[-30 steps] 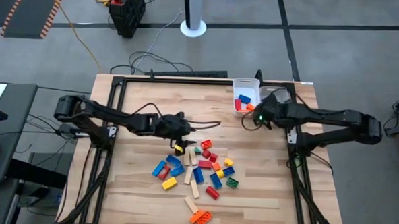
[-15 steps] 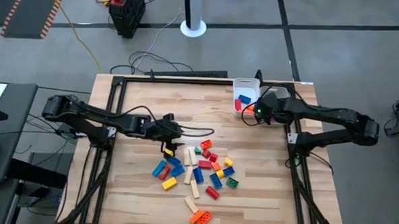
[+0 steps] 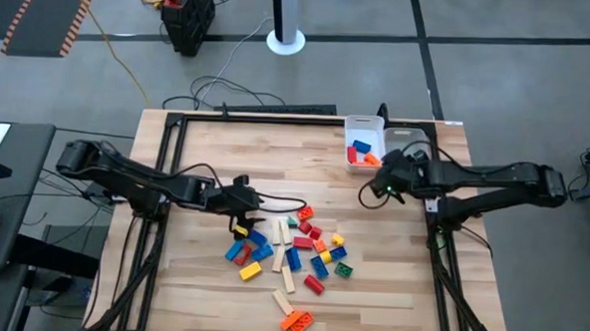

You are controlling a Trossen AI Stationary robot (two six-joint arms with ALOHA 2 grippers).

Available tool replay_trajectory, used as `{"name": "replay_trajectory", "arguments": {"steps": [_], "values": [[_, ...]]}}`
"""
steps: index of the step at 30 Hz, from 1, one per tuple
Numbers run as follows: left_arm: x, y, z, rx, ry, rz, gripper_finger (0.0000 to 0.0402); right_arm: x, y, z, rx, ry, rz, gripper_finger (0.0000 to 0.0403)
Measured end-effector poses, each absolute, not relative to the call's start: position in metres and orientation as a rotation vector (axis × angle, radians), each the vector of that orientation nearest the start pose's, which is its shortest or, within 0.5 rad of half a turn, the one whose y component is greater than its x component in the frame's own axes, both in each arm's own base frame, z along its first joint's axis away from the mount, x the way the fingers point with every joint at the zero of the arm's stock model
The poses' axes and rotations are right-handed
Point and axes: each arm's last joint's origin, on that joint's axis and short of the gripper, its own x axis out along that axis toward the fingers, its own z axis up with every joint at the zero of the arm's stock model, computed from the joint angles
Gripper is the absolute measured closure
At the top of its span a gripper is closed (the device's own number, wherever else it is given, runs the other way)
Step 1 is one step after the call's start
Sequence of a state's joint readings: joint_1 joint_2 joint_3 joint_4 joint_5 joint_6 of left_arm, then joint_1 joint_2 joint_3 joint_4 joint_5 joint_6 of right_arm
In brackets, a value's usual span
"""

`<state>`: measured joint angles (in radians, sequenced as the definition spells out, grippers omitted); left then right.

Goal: Sort blocks by size
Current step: Put the large red triangular wooden block into the white bin

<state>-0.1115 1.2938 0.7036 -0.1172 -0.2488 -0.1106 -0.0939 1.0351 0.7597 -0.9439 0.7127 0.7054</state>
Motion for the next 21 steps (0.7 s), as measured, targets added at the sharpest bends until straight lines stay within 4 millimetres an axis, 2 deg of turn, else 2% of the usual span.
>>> {"name": "replay_trajectory", "arguments": {"steps": [6,12,17,21], "values": [[0.257,-0.017,0.209,0.107,0.668,0.191,0.0152,0.148,-0.065,0.233,0.352,1.016,-1.168,0.0143],[0.26,-0.006,0.206,0.186,0.582,0.202,0.0152,0.129,-0.108,0.229,0.555,1.105,-1.128,0.0143],[0.262,0.014,0.21,0.21,0.55,0.218,0.0152,0.113,-0.141,0.218,0.679,1.154,-1.09,0.0143],[0.263,0.034,0.214,0.181,0.498,0.164,0.0152,0.114,-0.157,0.201,0.726,1.247,-1.026,0.0143]]}}
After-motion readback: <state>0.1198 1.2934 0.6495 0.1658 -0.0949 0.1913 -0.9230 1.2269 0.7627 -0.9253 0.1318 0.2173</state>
